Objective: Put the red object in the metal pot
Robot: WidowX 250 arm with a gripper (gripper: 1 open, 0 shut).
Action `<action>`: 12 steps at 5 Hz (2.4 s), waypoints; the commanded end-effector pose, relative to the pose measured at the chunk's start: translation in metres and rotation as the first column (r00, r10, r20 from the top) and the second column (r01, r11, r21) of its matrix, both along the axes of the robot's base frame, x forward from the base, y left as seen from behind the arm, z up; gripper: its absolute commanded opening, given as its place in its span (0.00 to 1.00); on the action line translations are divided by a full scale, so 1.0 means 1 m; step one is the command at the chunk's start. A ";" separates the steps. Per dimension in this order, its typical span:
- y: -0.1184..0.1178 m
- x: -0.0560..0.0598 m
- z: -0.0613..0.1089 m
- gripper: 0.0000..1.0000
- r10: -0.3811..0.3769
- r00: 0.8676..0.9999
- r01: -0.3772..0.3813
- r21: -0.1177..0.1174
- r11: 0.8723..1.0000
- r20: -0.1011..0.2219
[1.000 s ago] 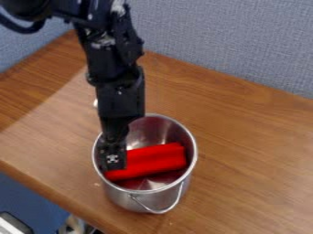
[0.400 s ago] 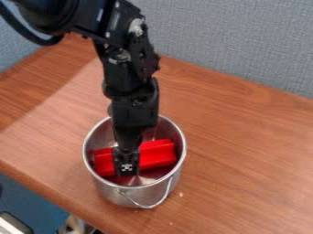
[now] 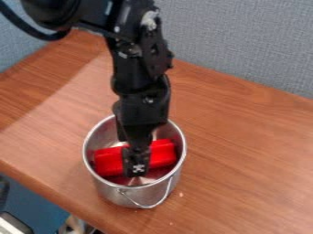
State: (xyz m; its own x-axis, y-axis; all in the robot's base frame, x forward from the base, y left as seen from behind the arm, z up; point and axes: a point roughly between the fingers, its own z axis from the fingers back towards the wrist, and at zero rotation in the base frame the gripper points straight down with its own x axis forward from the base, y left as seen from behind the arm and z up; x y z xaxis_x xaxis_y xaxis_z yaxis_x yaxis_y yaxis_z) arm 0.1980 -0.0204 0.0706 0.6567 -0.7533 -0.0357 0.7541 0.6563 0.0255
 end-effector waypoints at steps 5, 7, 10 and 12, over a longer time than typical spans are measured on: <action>-0.002 0.014 0.015 1.00 -0.081 0.997 0.080 0.033 0.996 0.020; 0.002 0.011 0.046 1.00 -0.109 0.993 0.106 0.070 0.992 0.042; 0.011 0.004 0.073 1.00 -0.108 0.989 0.094 0.139 0.986 0.097; 0.029 -0.013 0.055 1.00 -0.073 0.991 0.057 0.133 0.989 0.117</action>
State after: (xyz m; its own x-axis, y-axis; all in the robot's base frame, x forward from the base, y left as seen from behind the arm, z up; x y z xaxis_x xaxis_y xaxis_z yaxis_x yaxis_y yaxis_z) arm 0.1830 0.0064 0.1220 0.6064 -0.7919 -0.0719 0.7881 0.5866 0.1863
